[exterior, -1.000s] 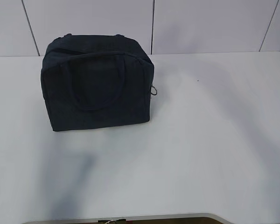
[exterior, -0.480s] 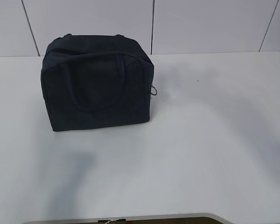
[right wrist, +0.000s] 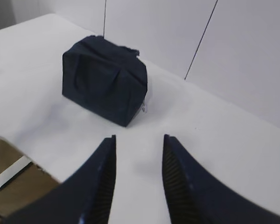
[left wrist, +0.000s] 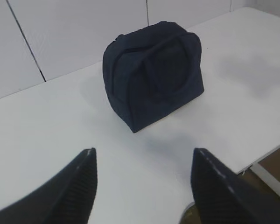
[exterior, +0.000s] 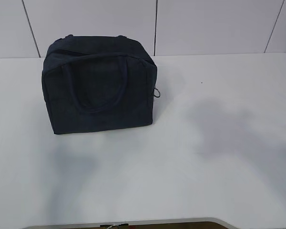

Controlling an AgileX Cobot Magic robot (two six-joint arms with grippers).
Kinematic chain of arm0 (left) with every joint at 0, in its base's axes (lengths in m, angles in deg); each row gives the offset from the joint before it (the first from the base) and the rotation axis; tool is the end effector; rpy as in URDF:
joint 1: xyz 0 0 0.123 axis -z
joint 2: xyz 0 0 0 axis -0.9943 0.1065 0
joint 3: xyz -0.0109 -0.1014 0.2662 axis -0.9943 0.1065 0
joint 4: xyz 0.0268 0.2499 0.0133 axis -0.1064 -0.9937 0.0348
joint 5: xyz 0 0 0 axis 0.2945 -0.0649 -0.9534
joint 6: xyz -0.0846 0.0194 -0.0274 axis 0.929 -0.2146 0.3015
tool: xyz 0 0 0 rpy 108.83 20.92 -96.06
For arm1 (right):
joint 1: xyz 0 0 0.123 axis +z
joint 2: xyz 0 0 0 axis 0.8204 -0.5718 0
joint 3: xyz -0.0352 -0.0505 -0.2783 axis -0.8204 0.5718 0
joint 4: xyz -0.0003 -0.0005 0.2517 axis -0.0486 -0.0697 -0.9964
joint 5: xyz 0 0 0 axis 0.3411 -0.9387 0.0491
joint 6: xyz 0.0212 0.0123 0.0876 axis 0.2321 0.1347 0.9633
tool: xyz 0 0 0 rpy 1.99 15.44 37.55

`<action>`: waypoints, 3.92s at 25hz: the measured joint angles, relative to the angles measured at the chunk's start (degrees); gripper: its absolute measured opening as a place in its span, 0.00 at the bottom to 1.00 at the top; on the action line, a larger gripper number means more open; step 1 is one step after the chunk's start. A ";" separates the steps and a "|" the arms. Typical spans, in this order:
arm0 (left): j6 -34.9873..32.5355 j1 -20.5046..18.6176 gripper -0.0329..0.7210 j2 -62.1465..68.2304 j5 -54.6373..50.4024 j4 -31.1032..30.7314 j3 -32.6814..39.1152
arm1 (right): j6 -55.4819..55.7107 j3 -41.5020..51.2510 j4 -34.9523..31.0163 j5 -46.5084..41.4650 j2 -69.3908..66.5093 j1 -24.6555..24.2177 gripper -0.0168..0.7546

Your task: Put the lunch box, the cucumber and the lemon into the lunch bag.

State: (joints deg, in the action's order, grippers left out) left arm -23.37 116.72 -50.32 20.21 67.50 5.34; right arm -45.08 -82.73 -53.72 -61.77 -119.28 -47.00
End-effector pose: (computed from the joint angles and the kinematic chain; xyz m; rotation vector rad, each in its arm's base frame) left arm -0.0097 0.0148 0.3711 0.5538 1.8381 -0.2658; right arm 0.0121 0.0296 0.4805 -0.6975 1.8383 0.1486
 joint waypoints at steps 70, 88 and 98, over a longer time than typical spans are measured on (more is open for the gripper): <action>-8.46 0.00 0.59 -10.29 -0.98 13.08 19.78 | 22.09 48.84 16.80 7.59 34.90 0.00 0.39; -8.46 -1.14 0.55 -10.29 -0.98 13.08 19.78 | 22.18 48.84 16.80 7.59 34.90 0.00 0.39; -8.46 -16.63 0.55 -10.29 -0.98 13.08 19.78 | 22.18 48.84 16.80 7.59 34.90 0.00 0.39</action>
State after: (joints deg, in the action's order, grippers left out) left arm -31.83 100.09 -60.62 19.23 80.58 25.12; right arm -22.90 -33.89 -36.91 -54.17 -84.38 -47.00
